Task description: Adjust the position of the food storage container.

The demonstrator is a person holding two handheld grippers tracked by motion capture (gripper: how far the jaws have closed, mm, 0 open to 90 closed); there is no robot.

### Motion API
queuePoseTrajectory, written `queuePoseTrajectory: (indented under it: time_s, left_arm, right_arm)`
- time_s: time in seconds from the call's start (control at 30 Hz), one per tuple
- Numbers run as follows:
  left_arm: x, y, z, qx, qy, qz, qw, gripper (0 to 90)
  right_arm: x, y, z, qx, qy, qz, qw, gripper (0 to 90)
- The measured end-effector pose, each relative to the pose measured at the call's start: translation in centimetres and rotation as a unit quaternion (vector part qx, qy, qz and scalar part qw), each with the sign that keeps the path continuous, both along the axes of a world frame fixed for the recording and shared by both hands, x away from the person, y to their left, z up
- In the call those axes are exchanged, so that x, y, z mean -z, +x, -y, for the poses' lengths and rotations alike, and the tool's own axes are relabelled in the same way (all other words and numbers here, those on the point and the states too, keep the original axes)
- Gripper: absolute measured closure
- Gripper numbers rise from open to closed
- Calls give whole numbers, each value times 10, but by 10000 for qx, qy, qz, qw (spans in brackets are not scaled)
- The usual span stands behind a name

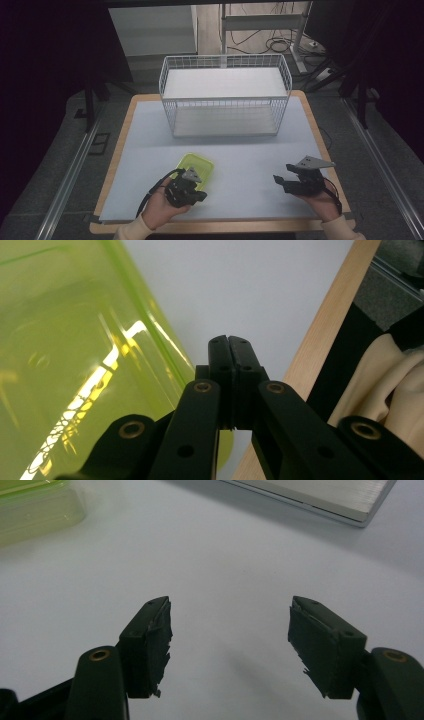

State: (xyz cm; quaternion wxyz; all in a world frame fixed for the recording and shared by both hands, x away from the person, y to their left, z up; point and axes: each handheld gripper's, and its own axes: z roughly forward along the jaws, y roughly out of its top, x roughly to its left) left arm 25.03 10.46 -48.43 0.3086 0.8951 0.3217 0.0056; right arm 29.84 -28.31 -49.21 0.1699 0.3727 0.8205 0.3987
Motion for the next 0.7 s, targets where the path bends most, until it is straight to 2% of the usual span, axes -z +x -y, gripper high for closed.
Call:
queuePoseTrajectory:
  time_s: [0.23, 0.7]
  left_arm:
    - [4, -8, -25, -198, 120, 7, 9997, 899]
    - [6, -7, -55, -493, 220, -39, 9985, 899]
  right_arm:
    - [0, 0, 0, 28, -5, 12, 10000, 342]
    - [0, 0, 1, 35, -8, 8, 10000, 340]
